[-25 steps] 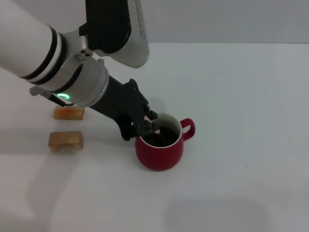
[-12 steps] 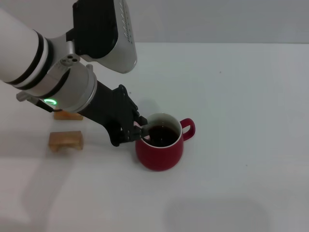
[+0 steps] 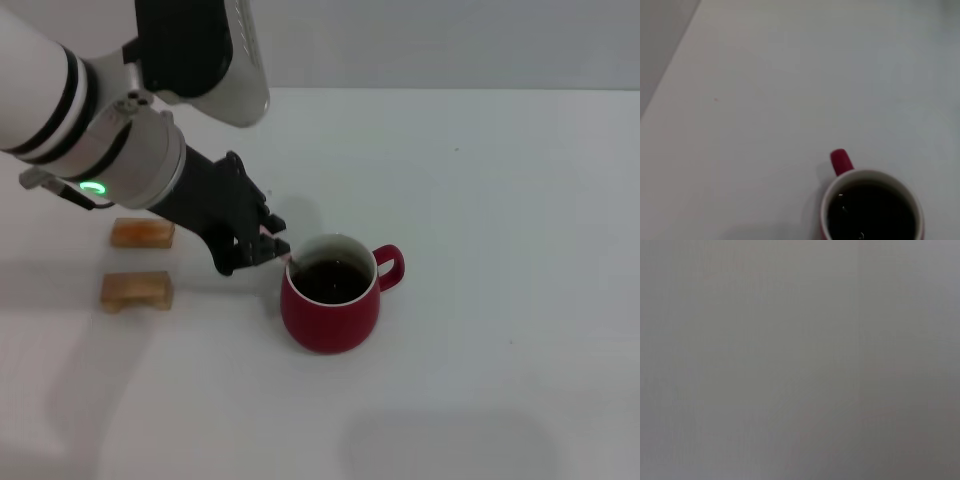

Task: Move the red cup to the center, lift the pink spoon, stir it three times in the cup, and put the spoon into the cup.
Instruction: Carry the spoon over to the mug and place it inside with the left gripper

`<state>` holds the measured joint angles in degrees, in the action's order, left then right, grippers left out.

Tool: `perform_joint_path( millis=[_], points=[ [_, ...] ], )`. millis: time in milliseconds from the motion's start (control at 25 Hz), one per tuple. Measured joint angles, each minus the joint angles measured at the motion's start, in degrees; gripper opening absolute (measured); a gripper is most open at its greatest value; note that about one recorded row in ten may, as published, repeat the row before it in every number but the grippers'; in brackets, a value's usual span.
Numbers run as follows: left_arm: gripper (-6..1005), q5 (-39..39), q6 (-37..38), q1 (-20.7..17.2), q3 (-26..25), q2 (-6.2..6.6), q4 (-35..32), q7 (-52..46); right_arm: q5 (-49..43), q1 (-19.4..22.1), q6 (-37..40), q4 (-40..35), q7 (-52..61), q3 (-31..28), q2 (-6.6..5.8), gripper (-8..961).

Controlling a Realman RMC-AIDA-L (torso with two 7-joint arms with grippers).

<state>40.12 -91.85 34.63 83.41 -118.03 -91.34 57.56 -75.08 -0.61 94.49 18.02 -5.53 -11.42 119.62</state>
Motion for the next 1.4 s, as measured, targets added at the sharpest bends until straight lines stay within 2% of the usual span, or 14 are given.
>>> perform_joint_path(
  millis=[640,880,1400],
  points=[
    [177,0.7,3.3,1.6,-0.1,-0.27,1.5,0.3,0.2,0.0,0.0,0.0,0.0,0.0,-0.07,690],
    [177,3.4,3.8,1.6,0.0,-0.26,1.6,0.4,0.2,0.0,0.0,0.0,0.0,0.0,-0.15,690],
    [176,5.8,3.3,0.7,3.7,-0.31,1.5,0.0,0.2,-0.1,0.0,0.0,0.0,0.0,-0.18,690]
  ],
)
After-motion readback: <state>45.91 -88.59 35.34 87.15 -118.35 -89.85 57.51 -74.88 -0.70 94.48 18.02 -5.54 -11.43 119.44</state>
